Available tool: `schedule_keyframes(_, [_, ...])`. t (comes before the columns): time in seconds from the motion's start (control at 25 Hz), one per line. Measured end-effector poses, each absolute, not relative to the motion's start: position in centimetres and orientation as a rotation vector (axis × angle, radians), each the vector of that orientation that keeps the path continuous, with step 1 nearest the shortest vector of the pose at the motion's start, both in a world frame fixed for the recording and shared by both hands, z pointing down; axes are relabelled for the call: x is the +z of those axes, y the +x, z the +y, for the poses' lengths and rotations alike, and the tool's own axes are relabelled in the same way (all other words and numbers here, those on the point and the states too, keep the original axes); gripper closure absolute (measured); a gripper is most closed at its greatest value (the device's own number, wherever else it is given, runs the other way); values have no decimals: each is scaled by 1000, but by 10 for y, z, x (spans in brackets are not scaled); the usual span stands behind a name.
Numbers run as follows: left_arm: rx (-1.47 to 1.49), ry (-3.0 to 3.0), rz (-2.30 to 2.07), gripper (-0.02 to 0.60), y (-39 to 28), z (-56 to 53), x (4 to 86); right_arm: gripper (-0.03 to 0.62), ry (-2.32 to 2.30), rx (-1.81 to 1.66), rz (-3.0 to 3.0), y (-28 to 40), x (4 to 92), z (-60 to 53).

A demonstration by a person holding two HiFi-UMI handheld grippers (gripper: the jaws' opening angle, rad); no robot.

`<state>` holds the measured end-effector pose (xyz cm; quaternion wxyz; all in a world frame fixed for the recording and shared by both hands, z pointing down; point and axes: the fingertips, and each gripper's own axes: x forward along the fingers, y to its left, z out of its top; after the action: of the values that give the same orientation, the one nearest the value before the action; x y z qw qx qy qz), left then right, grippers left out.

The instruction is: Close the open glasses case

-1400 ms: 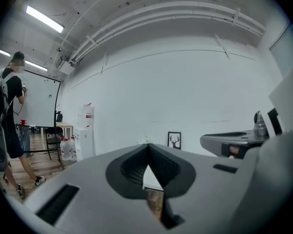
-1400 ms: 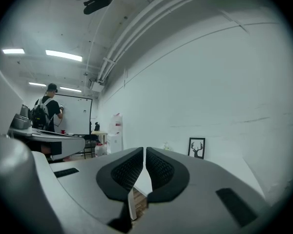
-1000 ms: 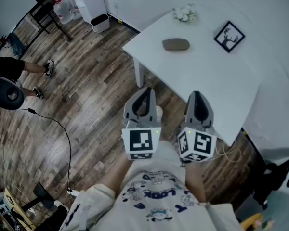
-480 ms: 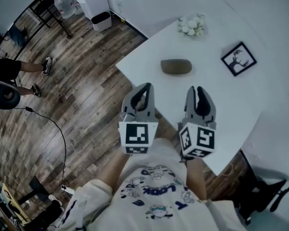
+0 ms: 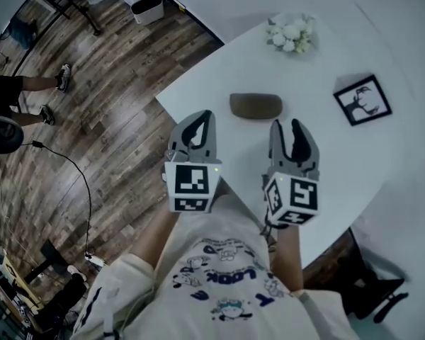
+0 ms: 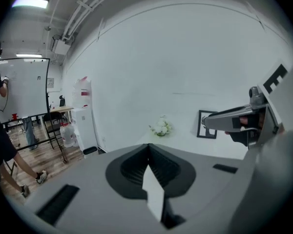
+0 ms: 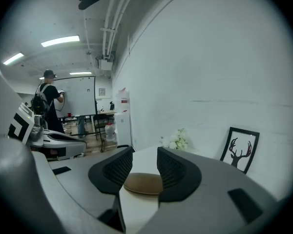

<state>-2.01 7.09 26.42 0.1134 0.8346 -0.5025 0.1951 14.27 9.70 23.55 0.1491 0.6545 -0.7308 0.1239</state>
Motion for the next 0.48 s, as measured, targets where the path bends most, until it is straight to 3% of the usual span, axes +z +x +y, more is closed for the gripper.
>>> schedule_keyframes(0.48, [832, 2503, -1175, 580, -8, 26, 340, 381, 1459, 420, -2055, 130, 306, 57])
